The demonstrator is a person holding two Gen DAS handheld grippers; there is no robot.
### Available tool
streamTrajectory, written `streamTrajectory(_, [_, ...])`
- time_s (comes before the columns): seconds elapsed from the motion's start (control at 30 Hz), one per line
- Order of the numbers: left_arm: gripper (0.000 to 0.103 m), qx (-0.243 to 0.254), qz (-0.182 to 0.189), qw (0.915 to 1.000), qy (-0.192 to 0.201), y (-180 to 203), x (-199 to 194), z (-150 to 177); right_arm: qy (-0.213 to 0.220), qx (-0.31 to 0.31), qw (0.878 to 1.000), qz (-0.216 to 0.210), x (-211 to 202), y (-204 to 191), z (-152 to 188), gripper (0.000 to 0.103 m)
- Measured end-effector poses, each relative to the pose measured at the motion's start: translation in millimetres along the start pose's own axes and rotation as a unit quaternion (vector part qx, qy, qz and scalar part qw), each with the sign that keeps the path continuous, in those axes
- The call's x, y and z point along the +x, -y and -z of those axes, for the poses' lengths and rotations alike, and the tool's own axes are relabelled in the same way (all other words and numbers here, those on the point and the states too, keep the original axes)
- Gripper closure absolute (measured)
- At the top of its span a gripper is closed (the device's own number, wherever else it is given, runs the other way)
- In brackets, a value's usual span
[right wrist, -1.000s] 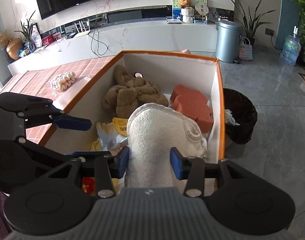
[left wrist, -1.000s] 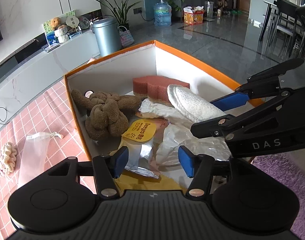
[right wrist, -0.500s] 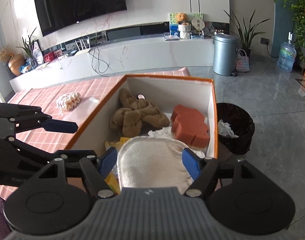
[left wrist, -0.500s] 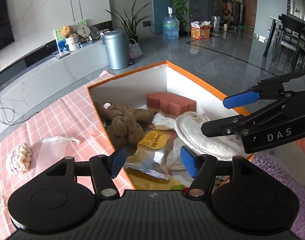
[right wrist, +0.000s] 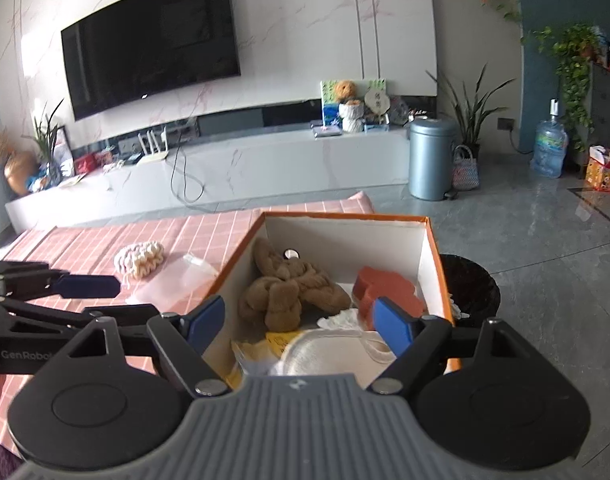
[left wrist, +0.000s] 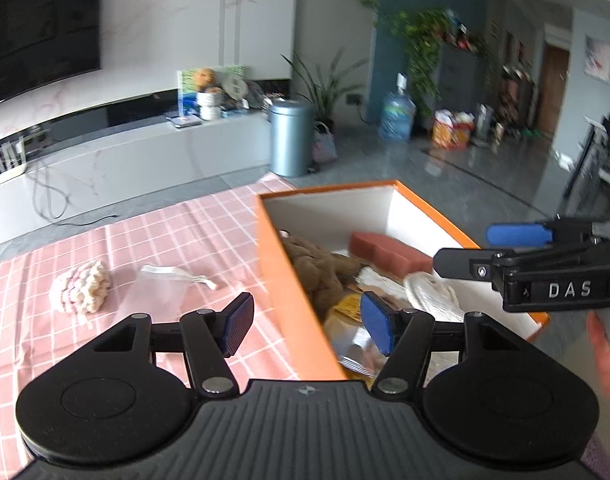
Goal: Organize soft objects
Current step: 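Move both open tools back over the crocheted pouch and mesh bag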
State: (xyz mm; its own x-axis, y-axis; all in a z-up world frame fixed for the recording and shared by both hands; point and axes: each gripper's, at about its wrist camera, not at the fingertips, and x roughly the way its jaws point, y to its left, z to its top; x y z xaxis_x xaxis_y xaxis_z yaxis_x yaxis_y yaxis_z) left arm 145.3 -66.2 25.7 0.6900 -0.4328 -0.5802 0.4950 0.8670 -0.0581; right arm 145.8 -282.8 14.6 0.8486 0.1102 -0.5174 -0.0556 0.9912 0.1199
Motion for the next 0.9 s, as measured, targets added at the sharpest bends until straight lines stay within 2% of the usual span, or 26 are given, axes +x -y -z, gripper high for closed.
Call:
streamTrajectory(0.2, [0.031, -0.048, -0.021, 0.9983, 0.028, -25.5, -16.7, 10.8, 0.020, -0.005, 1.000, 0.010, 4.4, -28.0, 5.4, 0.022])
streamTrajectory(0.47, [0.034, -0.110, -0.050, 0.9912, 0.054, -60.6, -32.3, 29.3, 0.042, -0.027, 0.999, 0.005, 14.0, -68.4, 11.8, 0.022])
streamTrajectory(0.67, [0.034, -0.144, -0.067, 0.9855, 0.060, -87.9, -38.6, 42.1, 0.045, -0.050, 0.998, -0.009, 29.4, -100.9, 14.3, 0.022])
streamTrajectory(0.9, [0.035, -0.169, -0.087, 0.9807, 0.048, -117.5, -37.8, 57.2, 0.031, -0.068, 0.997, -0.025, 57.1, -137.2, 15.1, 0.022])
